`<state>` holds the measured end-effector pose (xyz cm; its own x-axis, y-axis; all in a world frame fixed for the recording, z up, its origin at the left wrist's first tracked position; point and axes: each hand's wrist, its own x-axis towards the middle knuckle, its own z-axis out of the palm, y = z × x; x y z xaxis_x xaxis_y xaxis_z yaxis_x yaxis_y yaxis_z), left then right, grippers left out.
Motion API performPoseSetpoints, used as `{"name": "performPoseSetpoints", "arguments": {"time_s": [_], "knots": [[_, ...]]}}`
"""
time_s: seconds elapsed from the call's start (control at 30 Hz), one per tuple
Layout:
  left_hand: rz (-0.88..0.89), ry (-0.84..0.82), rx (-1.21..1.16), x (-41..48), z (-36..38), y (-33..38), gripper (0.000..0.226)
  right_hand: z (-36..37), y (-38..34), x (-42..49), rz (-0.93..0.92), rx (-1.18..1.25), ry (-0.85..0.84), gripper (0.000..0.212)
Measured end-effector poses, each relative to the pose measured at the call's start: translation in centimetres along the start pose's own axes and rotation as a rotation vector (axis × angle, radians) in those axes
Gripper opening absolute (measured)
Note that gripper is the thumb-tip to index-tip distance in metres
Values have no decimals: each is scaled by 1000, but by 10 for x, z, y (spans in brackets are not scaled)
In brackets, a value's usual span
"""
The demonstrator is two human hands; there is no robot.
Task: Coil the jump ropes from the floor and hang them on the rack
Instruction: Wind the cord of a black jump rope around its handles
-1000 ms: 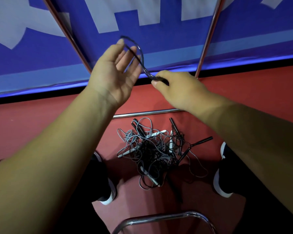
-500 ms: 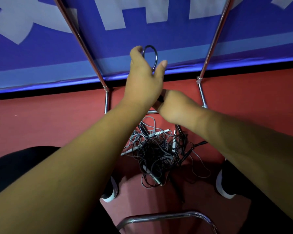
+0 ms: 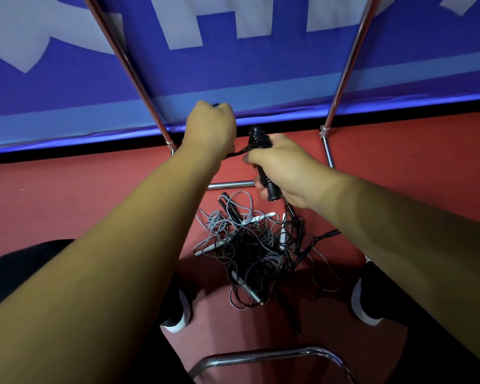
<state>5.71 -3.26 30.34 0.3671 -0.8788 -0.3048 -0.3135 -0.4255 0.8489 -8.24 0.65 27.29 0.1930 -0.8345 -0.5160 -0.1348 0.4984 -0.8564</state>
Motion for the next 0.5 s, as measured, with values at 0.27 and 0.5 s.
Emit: {"name": "performPoseSetpoints", "arguments": {"time_s": [0.27,0.5], "knots": [[-63,-238,-194,-9,-2,6,34,0,-13,-14,-53,136,26,40],[-162,-360,-450,-18,1,9,15,-2,-21,-14,-145,193,103,31]]}}
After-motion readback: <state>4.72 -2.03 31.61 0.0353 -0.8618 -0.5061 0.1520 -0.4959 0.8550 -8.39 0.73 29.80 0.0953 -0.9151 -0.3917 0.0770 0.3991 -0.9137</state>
